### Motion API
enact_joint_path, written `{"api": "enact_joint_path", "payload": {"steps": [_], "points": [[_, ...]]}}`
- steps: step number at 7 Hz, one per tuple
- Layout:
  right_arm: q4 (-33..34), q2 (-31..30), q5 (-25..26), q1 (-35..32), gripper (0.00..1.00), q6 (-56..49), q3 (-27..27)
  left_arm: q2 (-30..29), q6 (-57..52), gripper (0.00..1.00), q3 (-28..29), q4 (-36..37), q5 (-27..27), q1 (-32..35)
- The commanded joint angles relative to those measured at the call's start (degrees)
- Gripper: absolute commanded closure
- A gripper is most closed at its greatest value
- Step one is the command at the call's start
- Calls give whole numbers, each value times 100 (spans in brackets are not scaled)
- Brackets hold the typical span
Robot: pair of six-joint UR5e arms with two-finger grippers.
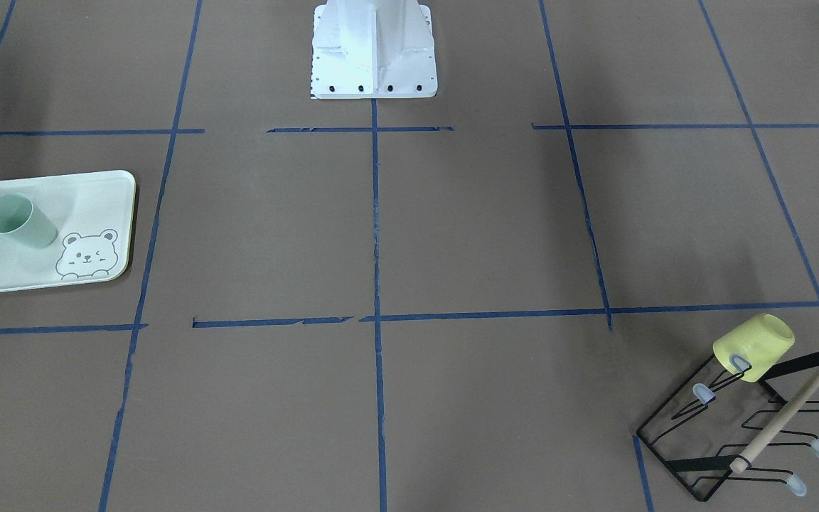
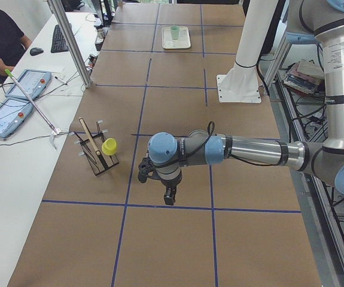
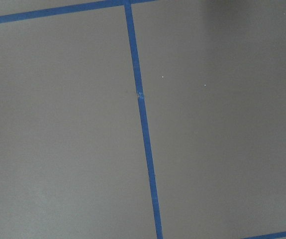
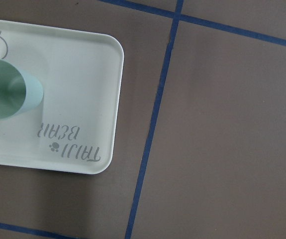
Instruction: Left arm grabs green cup and hands to right arm on tray
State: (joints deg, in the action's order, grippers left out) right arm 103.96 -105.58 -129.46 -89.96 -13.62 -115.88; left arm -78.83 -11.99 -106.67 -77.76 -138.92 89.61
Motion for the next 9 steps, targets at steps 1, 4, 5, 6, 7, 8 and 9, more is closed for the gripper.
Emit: {"api": "enact_joint_path", "payload": {"steps": [1, 4, 5, 6, 7, 8, 9], "points": [[20, -120, -79, 13, 0, 70, 4, 8, 31, 0, -64, -3, -118, 170], [-277, -16, -62, 118, 0, 61, 503, -35, 30, 0, 14, -55, -57, 372], [-419, -59, -79, 119, 0, 70, 522, -53, 13, 0, 84, -64, -74, 364], [-429, -59, -97, 119, 0, 88, 496, -10, 13, 0, 7, -64, -57, 364], [-437, -59, -97, 119, 0, 70, 496, 60, -5, 0, 15, -73, 13, 364], [-438, -50, -88, 119, 0, 70, 496, 87, 4, 0, 6, -195, 475, 364], [-446, -33, -88, 119, 0, 70, 496, 87, 4, 0, 136, -309, 497, 355]]}}
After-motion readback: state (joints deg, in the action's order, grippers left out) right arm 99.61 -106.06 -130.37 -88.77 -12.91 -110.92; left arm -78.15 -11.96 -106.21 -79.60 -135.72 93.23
